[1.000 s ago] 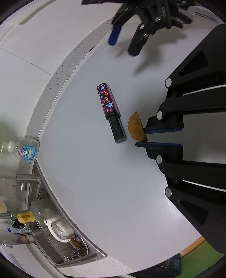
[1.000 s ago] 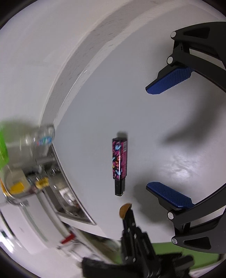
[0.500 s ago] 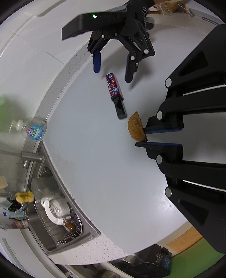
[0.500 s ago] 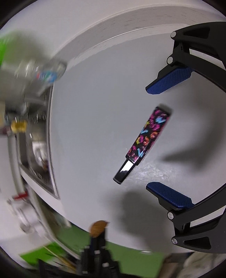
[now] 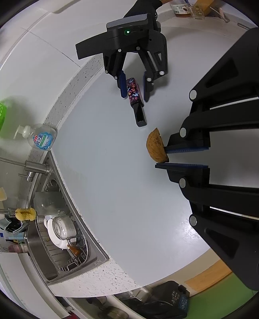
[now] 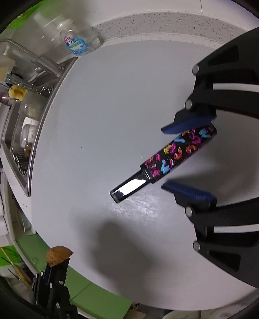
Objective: Collect trash
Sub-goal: 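Grasp the patterned tube with the right tool while the left tool holds the walnut shell, then carry the walnut shell and patterned tube over the pink wastebasket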
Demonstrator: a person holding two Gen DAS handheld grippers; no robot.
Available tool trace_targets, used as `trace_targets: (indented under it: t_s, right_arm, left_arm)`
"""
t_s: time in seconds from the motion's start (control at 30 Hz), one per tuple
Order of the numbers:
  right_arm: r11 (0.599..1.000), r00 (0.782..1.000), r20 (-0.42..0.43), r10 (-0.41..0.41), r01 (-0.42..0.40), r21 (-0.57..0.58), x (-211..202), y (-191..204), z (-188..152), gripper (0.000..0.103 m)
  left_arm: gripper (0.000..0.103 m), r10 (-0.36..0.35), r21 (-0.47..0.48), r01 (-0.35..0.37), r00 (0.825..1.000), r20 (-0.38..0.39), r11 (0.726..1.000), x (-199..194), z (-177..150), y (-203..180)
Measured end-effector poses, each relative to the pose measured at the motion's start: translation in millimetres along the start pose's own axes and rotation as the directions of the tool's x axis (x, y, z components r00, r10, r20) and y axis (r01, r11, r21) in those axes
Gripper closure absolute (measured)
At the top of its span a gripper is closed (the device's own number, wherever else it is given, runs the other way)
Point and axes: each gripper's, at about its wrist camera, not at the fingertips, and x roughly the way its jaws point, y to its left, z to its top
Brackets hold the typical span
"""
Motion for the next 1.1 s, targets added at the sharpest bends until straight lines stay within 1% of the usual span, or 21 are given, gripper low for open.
trace_targets:
  t_s: [0.1, 0.17, 0.23, 0.3, 0.43, 0.63, 0.73, 0.83, 0.93, 1.03, 1.1]
  right_arm:
    - [1.000, 1.000, 0.000, -0.020, 0.020, -0.021, -1.8, 2.1, -1.2, 0.065]
    - [0.999, 0.999, 0.005, -0.047, 0.047, -0.012, -5.4, 2.0, -2.5, 0.073]
    - [0.999, 1.000, 0.013, -0.017, 0.016, 0.033, -10.1, -1.7, -5.7, 0.079]
    - [0.997, 0.999, 0.011, -0.036, 0.035, 0.064, -12.6, 0.0, -8.9, 0.080]
    - [0.986, 0.998, 0.024, -0.052, 0.048, 0.157, -21.8, 0.9, -15.6, 0.081]
    - [0.953, 0.995, 0.060, -0.077, 0.056, 0.296, -43.7, 12.8, -19.0, 0.081]
    - [0.929, 0.992, 0.088, -0.094, 0.056, 0.365, -58.7, 24.9, -18.5, 0.081]
    - [0.909, 0.986, 0.124, -0.108, 0.048, 0.415, -75.9, 42.7, -13.1, 0.081]
    - [0.893, 0.978, 0.177, -0.107, 0.017, 0.449, -91.3, 67.2, -0.7, 0.081]
    - [0.887, 0.971, 0.218, -0.094, -0.017, 0.461, -99.9, 90.9, 14.1, 0.081]
    - [0.890, 0.966, 0.247, -0.076, -0.046, 0.453, -101.6, 114.0, 29.9, 0.081]
  left_arm:
    - [0.094, 0.000, 0.001, 0.000, 1.000, 0.001, 1.000, -0.5, -1.0, 0.5]
    - [0.094, 0.002, 0.006, -0.002, 1.000, 0.002, 1.000, -1.9, -1.8, 0.4]
    - [0.094, 0.001, 0.011, -0.001, 1.000, 0.003, 1.000, -3.0, -2.3, 0.2]
    - [0.094, 0.000, 0.015, 0.000, 1.000, 0.006, 1.000, -4.6, -2.9, 0.2]
    - [0.094, -0.005, 0.028, 0.004, 1.000, 0.011, 1.000, -10.8, -6.2, 2.4]
    - [0.094, -0.010, 0.047, 0.009, 1.000, 0.019, 0.999, -24.6, -16.1, 9.9]
    - [0.094, -0.010, 0.057, 0.009, 1.000, 0.028, 0.998, -35.5, -23.3, 17.1]
    - [0.094, -0.004, 0.061, 0.002, 0.999, 0.037, 0.998, -48.5, -32.3, 28.8]
    - [0.094, 0.009, 0.062, -0.012, 0.999, 0.048, 0.998, -63.8, -43.3, 44.3]
    - [0.094, 0.026, 0.054, -0.029, 0.998, 0.056, 0.998, -79.5, -57.2, 64.8]
    - [0.094, 0.038, 0.040, -0.041, 0.997, 0.061, 0.998, -88.6, -66.7, 80.8]
